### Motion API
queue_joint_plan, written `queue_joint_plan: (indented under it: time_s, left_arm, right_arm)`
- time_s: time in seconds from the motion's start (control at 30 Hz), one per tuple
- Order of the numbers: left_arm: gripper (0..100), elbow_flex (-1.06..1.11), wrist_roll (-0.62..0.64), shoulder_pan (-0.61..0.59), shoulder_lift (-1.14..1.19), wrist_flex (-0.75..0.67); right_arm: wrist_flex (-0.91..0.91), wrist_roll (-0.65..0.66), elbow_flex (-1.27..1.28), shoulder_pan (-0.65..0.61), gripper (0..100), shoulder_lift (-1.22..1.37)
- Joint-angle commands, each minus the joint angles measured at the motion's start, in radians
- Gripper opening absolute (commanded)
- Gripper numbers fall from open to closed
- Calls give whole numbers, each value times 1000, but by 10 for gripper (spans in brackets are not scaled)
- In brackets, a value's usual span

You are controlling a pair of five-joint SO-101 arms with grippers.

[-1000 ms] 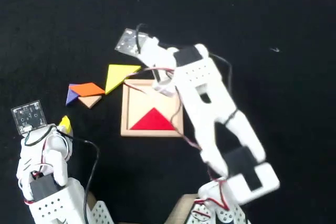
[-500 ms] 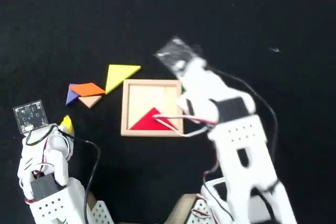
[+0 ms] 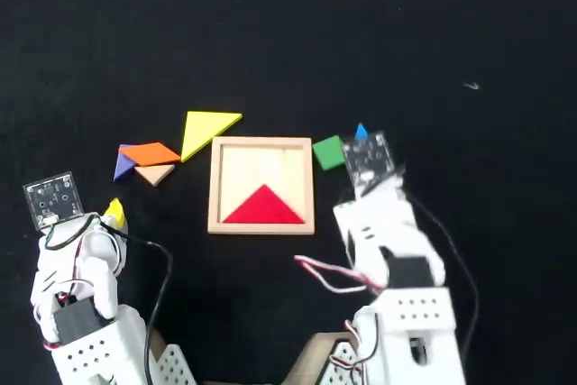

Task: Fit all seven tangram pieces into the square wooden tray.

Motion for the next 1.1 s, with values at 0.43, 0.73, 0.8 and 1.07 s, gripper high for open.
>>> queue_joint_plan:
  time_s: [0.43,0.73,0.8,1.07]
  left_arm:
    - [230,12,-3,18,-9,-23]
    - [230,12,-3,73,-9,-20]
    - [230,13,-3,79,-9,-18]
    - [235,18,-5,76,-9,-18]
  right_arm:
    - [534,-3,142,12,11,-585]
    - [588,-3,142,14,11,-578]
    - [588,-3,142,14,11,-578]
    - [588,-3,142,14,11,-578]
